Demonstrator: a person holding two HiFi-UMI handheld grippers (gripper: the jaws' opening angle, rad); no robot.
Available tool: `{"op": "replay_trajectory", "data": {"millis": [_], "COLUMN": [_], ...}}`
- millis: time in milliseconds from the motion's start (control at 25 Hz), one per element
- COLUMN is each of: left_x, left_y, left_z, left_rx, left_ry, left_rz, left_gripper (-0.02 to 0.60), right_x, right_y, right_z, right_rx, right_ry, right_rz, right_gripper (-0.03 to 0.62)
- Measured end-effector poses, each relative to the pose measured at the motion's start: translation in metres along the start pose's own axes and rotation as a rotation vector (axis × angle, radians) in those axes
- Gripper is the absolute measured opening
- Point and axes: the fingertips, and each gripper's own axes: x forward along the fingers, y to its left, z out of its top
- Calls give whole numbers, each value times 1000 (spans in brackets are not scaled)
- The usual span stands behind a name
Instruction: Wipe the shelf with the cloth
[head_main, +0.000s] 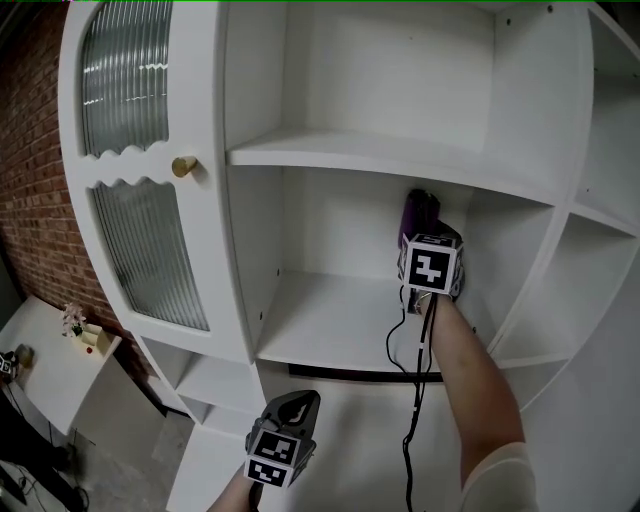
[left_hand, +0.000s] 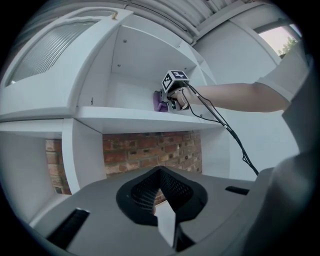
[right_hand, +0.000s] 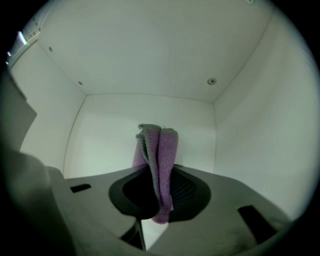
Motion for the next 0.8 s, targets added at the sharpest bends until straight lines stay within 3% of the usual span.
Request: {"op": "replay_trajectory", "data": {"millis": [200,360,800], "left_x": [7,9,0], "left_y": [-16,-24,-23], "left_z": [0,-1,-1], "left_rx": [11,8,10], "left_ry": [10,16,18], "left_rz": [-17,-20,-10], "left_gripper": [14,14,14], "right_x": [-3,-9,-24], "right_y": [-44,-54,-22], "right_z": [-11,-13,-13], "right_rx": [102,97,131], "right_ry": [38,42,27], "right_rz": [-94,-129,-54], "right_gripper": [78,77,77]}}
